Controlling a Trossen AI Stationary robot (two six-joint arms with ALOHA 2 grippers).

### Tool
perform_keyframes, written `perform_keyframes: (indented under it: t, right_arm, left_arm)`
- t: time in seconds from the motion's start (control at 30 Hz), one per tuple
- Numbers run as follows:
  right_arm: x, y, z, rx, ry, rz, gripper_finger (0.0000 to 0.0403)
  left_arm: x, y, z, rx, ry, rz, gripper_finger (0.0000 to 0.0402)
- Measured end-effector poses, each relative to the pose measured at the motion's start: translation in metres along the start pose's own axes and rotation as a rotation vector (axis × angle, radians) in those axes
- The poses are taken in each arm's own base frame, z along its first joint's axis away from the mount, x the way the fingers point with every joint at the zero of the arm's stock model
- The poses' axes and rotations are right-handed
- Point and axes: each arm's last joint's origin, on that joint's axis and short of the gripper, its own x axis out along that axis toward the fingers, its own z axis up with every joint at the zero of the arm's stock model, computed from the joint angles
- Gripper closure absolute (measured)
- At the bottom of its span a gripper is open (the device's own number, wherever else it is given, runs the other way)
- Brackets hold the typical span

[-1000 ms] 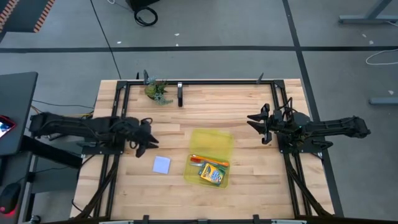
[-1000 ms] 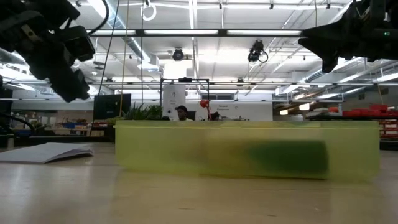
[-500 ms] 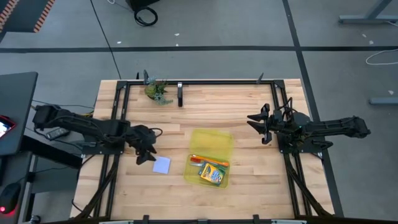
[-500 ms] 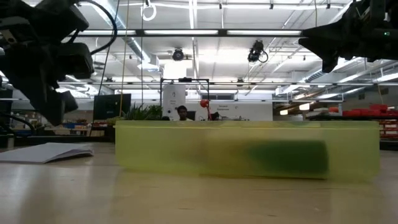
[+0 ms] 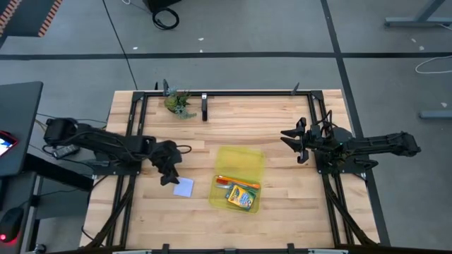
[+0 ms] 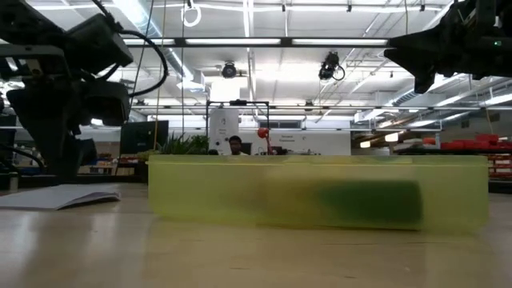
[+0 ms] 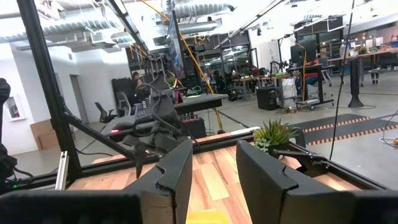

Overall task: Pack school essentials
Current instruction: Put the white sticky note into the yellow supply box

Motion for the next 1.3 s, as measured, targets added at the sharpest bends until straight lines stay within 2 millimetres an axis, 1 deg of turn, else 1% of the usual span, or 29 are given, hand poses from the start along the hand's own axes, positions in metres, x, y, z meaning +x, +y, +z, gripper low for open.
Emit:
perform_keyframes:
  t: [0.2,0.4,0.93,1.17,1.3]
  right_arm:
    - [0.000,0.000,0.000,0.000,0.000,0.000,0.0272]
    - [0.000,0.000,0.000,0.000,0.000,0.000,0.0272]
    - [0.000,0.000,0.000,0.000,0.000,0.000,0.0272]
    - [0.000,0.000,0.000,0.000,0.000,0.000,0.0272]
    - [0.000,0.000,0.000,0.000,0.000,0.000,0.0272]
  left_arm:
    - [0.006,0.010,0.001,-0.039,0.051,0.003,0.0178]
    - [0.006,0.014,0.002,-0.050,0.049,0.007,0.0184]
    - [0.006,0.010,0.004,-0.060,0.059,-0.079,0.0197]
    - [0.006,0.011,0.004,-0.041,0.048,-0.054,0.0207]
    - [0.009,0.011,0.002,-0.040,0.076,-0.048,0.0215]
